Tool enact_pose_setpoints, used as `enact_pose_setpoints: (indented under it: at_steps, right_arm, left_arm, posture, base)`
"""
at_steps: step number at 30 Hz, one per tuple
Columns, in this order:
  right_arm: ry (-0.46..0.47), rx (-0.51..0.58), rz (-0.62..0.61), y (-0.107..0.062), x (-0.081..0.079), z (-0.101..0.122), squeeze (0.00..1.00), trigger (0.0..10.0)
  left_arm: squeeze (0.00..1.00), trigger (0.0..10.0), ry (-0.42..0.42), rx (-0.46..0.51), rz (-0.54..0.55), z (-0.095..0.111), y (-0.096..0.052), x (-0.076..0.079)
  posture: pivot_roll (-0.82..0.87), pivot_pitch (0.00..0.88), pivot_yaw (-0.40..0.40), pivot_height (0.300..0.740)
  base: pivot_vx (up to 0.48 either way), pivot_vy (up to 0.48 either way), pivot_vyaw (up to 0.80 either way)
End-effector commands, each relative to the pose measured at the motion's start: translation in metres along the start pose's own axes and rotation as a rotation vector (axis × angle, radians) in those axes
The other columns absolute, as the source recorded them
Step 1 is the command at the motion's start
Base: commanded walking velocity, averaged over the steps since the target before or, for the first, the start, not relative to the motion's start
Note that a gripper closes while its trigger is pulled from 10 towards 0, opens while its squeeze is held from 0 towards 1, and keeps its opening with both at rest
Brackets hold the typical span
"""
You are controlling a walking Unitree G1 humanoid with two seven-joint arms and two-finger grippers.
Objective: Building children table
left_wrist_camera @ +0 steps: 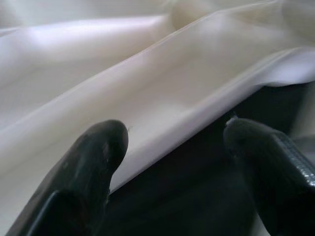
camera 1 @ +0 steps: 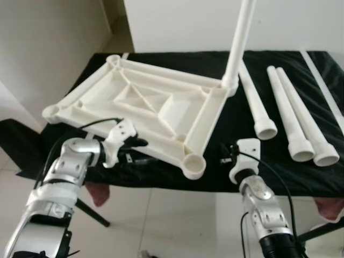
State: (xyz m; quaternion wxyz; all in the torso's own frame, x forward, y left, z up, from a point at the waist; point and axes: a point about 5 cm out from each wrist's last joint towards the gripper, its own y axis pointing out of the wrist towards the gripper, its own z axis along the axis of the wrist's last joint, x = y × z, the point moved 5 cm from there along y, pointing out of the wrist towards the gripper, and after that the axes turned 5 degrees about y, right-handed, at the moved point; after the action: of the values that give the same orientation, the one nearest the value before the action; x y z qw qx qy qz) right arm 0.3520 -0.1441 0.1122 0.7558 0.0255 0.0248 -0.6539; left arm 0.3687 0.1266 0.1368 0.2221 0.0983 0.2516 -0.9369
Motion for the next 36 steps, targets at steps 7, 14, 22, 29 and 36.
enact_pose_setpoints:
  at_steps: [7,14,22,29,36]
  right_arm:
    - [-0.005,-0.001,0.000,-0.001,0.002,-0.002,0.00,10.0]
    - [-0.007,0.003,-0.007,-0.001,0.005,0.000,0.00,10.0]
    - [-0.014,0.006,0.000,0.002,0.006,0.001,0.00,10.0]
    - [-0.010,0.010,-0.008,0.001,0.005,0.002,0.00,10.0]
    - [-0.008,0.008,-0.020,-0.002,0.008,0.001,0.00,10.0]
  left_arm:
    - [0.00,10.0,-0.061,-0.068,0.225,-0.010,0.004,-0.025]
    - [0.00,10.0,-0.041,-0.115,0.156,-0.014,0.008,-0.017]
    - [0.00,10.0,0.070,-0.188,-0.020,-0.019,0.015,-0.004]
    - [0.00,10.0,0.163,-0.285,-0.104,-0.017,0.018,-0.009]
    - [0.00,10.0,0.127,-0.293,-0.087,-0.016,0.019,-0.013]
  posture:
    - [0.01,0.051,0.070,0.740]
    - [0.01,0.058,0.073,0.740]
    - [0.02,0.074,0.073,0.740]
    - [0.01,0.079,0.081,0.740]
    - [0.00,0.081,0.086,0.740]
  base:
    - [0.000,0.000,0.00]
    - [0.000,0.000,0.00]
    - [0.000,0.000,0.00]
    - [0.000,0.000,0.00]
    - [0.000,0.000,0.00]
